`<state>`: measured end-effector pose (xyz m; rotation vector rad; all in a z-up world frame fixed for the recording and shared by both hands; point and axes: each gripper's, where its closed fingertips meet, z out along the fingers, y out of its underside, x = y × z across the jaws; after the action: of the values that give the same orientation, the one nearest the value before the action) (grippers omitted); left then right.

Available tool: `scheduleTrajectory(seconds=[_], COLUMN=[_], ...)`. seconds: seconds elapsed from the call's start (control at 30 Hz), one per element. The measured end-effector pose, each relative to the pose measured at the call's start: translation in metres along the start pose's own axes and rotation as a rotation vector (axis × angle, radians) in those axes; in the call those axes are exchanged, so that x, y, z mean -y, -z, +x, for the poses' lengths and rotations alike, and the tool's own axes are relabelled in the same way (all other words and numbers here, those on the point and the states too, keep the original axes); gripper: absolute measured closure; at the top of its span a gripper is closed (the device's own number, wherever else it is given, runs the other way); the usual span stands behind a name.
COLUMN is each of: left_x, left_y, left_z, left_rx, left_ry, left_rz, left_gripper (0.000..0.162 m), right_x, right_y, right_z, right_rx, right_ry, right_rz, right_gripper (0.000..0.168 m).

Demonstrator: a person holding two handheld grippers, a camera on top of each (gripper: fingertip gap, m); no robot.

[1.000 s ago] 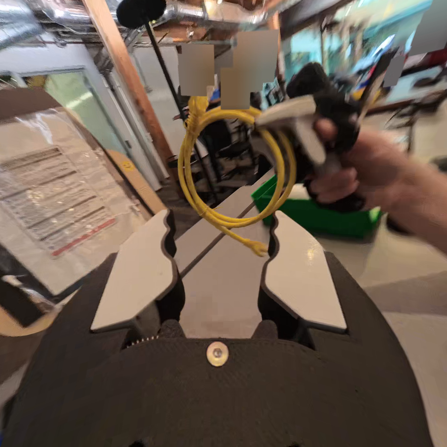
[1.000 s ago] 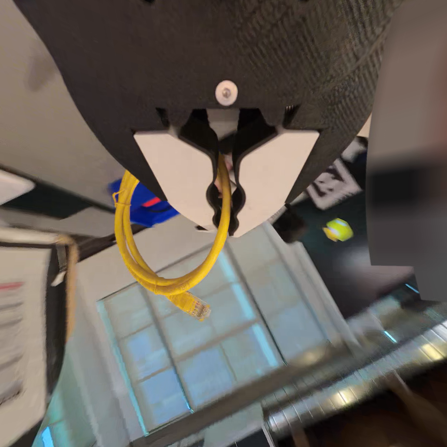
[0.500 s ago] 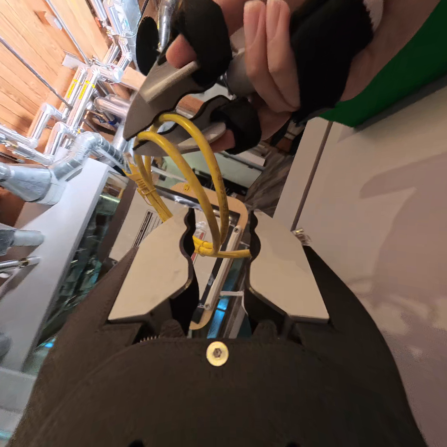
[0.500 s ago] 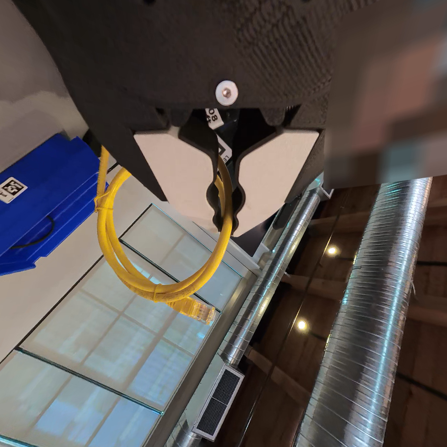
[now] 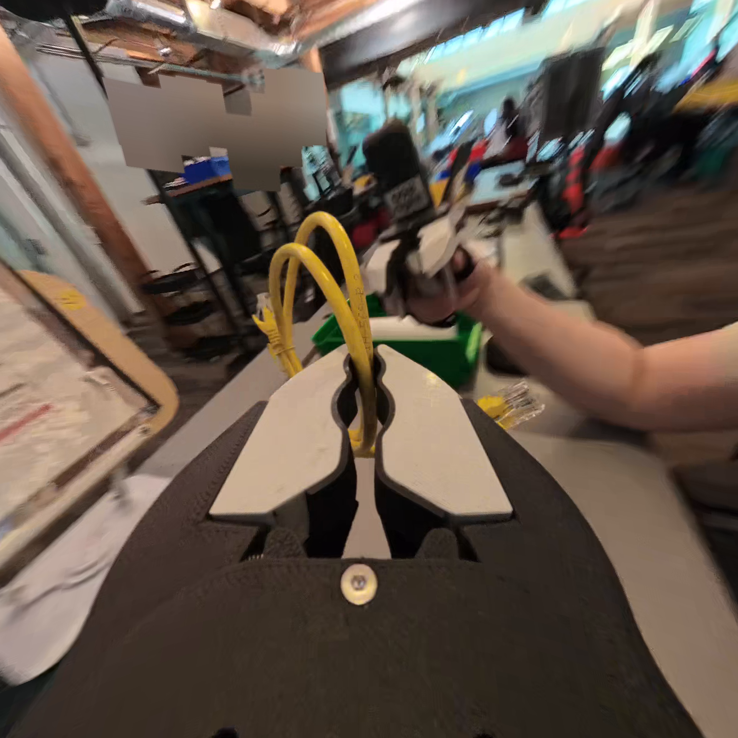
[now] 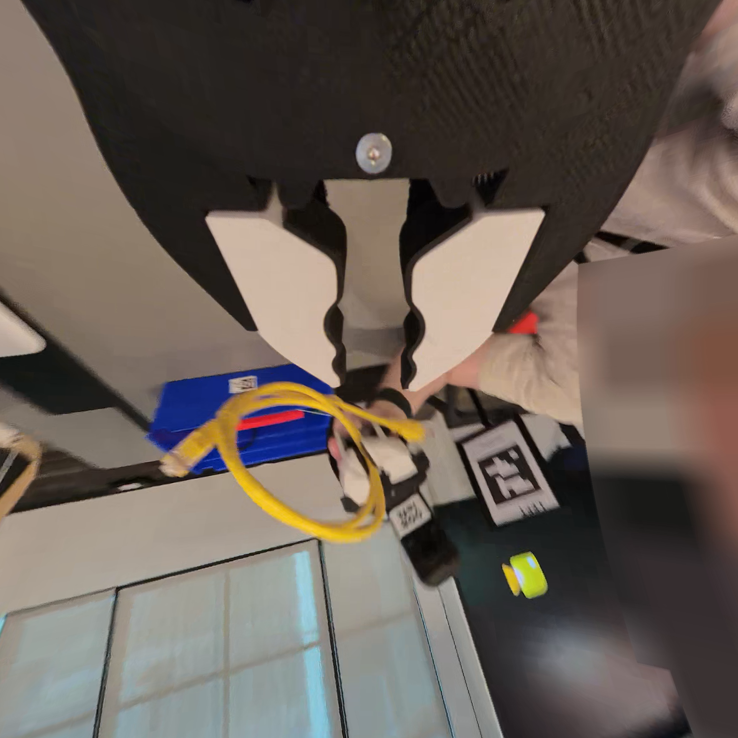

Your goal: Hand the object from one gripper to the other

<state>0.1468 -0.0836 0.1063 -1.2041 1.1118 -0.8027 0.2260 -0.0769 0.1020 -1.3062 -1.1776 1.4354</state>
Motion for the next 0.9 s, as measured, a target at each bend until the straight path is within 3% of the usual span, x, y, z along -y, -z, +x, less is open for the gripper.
scheduleTrajectory(seconds=[0.03, 0.17, 0.23, 0.4, 0.43, 0.5, 0.57, 0.63, 0.7, 0.73, 0.8, 0.9], left_x=[0.009, 0.036, 0.041, 0.043, 0.041, 0.034, 0.027, 0.012, 0.000, -0.003, -0.006, -0.023], left_y=[0.006, 0.027, 0.031, 0.031, 0.029, 0.026, 0.022, 0.013, 0.010, 0.012, 0.018, 0.029], left_z=[0.002, 0.001, 0.002, 0.003, 0.001, -0.005, -0.012, -0.022, -0.035, -0.042, -0.053, -0.078], left_rx=[-0.067, -0.247, -0.293, -0.374, -0.371, -0.351, -0.332, -0.258, -0.150, -0.102, -0.018, 0.189], left_ry=[0.088, 0.311, 0.355, 0.440, 0.460, 0.482, 0.526, 0.536, 0.497, 0.477, 0.437, 0.327], left_rz=[0.065, 0.277, 0.320, 0.373, 0.369, 0.361, 0.333, 0.250, 0.186, 0.171, 0.140, -0.009], left_gripper=[0.159, 0.158, 0.158, 0.158, 0.158, 0.158, 0.158, 0.152, 0.119, 0.112, 0.112, 0.113], right_x=[-0.005, -0.028, -0.030, 0.019, 0.020, 0.018, 0.021, 0.028, 0.042, 0.051, 0.064, 0.060], right_y=[0.002, -0.010, -0.027, -0.052, -0.054, -0.052, -0.045, -0.035, -0.011, 0.007, 0.053, 0.141], right_z=[0.003, 0.027, 0.033, 0.030, 0.032, 0.030, 0.028, 0.033, 0.027, 0.023, 0.019, 0.033], right_rx=[-0.020, -0.044, 0.001, 0.197, 0.202, 0.240, 0.226, 0.114, 0.031, -0.021, -0.206, -0.642], right_ry=[0.056, 0.001, -0.087, -0.274, -0.317, -0.343, -0.332, -0.303, -0.276, -0.242, -0.148, -0.073], right_rz=[-0.019, -0.073, -0.030, 0.422, 0.446, 0.422, 0.400, 0.374, 0.368, 0.373, 0.370, 0.326], right_gripper=[0.141, 0.132, 0.119, 0.111, 0.113, 0.153, 0.153, 0.154, 0.154, 0.155, 0.155, 0.155])
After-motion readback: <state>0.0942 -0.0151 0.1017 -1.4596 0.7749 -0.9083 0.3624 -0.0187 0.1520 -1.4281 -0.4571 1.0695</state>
